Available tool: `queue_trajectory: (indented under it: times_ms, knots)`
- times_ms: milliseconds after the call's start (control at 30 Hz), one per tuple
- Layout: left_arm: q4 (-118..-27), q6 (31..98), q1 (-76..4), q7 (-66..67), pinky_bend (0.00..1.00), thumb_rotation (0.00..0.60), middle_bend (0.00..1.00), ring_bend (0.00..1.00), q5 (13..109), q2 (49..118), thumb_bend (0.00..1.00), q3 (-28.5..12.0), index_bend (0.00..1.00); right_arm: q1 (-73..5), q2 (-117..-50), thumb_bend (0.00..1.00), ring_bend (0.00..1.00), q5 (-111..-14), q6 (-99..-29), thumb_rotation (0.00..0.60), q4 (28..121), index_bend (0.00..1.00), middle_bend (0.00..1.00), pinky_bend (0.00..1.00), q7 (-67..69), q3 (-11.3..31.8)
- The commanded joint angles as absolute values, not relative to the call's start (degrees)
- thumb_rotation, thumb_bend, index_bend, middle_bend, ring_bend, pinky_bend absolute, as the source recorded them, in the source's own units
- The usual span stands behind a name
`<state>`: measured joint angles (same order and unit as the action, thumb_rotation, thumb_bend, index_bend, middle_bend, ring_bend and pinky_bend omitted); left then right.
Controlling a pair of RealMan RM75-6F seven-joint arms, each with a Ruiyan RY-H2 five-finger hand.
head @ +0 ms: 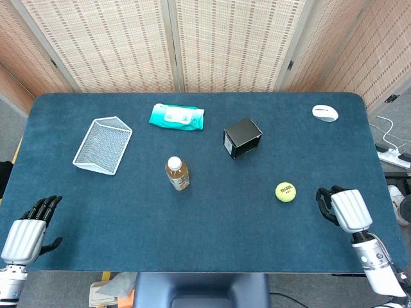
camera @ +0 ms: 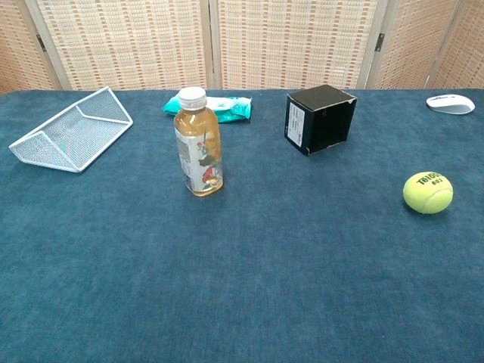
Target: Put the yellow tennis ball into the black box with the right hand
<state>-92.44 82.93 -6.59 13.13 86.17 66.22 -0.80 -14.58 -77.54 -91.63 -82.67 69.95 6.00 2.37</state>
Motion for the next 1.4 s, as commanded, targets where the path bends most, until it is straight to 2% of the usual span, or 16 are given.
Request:
queue_trajectory:
  times_ms: [33,400,800,1100,1400]
  knots:
    - [-92.6,83.2,-6.5,13.4,0.4,0.6,0.23,0.16,86.3,66.2,0.22,-0.8,0.12,-14.5,-77.4,0.6,0.57,-91.8,-82.7,0.6,70.0,0.83,0.73,0.78,6.1,2.2]
    - [-92.3,82.8,-6.6,12.8,0.4,0.6,0.23,0.16,85.9,66.1,0.22,-0.9,0.12,-14.2,-76.9,0.6,0.57,-91.1,-81.4,0.6,72.6,0.83,0.73,0.77,5.0,1.7]
    - [-92.7,84.2,-6.0,11.6,0.4,0.6,0.23,0.16,86.3,65.7,0.22,-1.0,0.12,-13.6,-79.6,0.61,0.57,-91.6,-78.2,0.6,72.9,0.83,0.73,0.78,-0.4,-1.2]
    - [-92.7,84.3,-6.0,11.5,0.4,0.6,0.23,0.16,86.5,65.7,0.22,-1.0,0.12,-15.2,-83.2,0.61,0.58,-91.1,-74.2,0.6,67.7,0.83,0.74,0.78,0.1,-1.3]
    - [-92.8,84.3,-5.9,11.6,0.4,0.6,0.23,0.16,86.6,65.6,0.22,-1.0,0.12,-19.2,-88.3,0.61,0.58,-92.0,-70.2,0.6,59.2,0.83,0.74,0.78,6.7,-0.7]
